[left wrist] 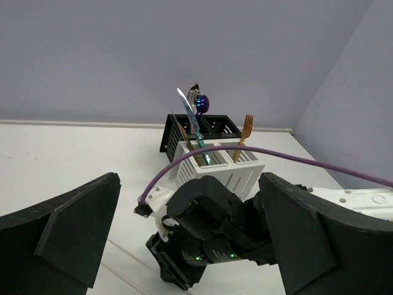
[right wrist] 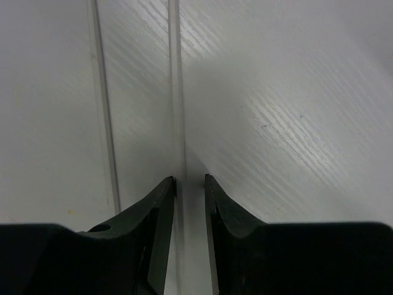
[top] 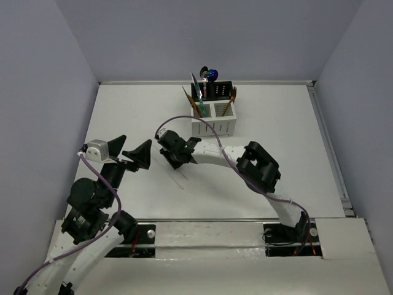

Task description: Sort the eating utensils into containers

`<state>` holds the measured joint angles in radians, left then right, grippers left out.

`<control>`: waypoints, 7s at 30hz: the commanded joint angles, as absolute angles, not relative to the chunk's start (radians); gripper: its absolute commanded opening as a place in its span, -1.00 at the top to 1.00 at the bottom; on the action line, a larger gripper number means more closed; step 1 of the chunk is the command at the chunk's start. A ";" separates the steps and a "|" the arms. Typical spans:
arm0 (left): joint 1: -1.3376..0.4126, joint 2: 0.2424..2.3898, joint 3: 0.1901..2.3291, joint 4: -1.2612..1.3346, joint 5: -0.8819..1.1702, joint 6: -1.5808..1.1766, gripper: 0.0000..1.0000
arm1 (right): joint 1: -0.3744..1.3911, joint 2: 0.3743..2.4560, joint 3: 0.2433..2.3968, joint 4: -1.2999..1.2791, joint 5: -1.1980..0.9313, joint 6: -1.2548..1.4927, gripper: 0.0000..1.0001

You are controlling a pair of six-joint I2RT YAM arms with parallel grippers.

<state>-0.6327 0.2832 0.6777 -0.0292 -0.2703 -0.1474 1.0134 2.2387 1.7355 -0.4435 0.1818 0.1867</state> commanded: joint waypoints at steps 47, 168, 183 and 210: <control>-0.627 0.265 0.667 0.011 -0.270 -0.152 -0.98 | 0.890 1.841 1.461 0.285 0.259 0.187 1.00; -0.627 0.239 0.663 0.005 -0.351 -0.150 -0.98 | 0.985 2.081 1.654 -0.324 0.169 0.140 1.00; -0.627 0.244 0.664 0.008 -0.342 -0.150 -0.98 | 0.743 1.677 1.351 0.354 0.208 0.215 1.00; -0.627 0.255 0.658 0.009 -0.353 -0.147 -0.98 | 0.428 2.284 1.942 0.649 0.390 -0.100 1.00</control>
<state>-0.6327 0.2401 0.6632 -0.0288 -0.3489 -0.1471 0.4324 2.2574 1.8496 0.5610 0.3618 -0.0208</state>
